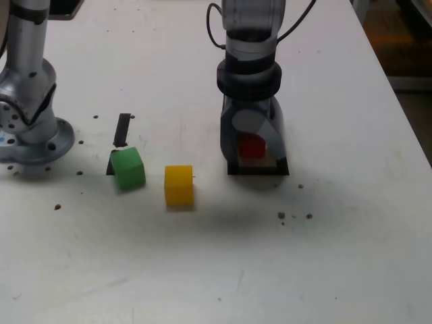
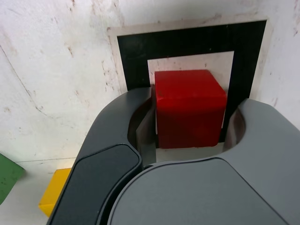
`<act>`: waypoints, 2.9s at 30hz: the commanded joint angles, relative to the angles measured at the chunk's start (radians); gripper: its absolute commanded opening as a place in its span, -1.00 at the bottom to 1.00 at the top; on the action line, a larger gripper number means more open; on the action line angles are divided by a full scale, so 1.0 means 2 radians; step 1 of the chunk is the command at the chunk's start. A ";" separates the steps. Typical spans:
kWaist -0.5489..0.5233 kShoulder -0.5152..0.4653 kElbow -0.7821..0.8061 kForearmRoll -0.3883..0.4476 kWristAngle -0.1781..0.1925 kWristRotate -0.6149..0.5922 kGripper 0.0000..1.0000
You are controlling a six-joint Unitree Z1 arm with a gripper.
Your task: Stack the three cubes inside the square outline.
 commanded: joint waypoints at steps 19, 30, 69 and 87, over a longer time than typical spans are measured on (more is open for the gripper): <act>0.001 -0.091 0.011 0.036 0.017 0.003 0.67; -0.023 -0.185 0.069 0.083 0.013 -0.006 0.67; -0.080 -0.114 0.175 -0.048 -0.061 -0.017 0.67; -0.080 -0.096 0.185 -0.072 -0.073 -0.016 -0.56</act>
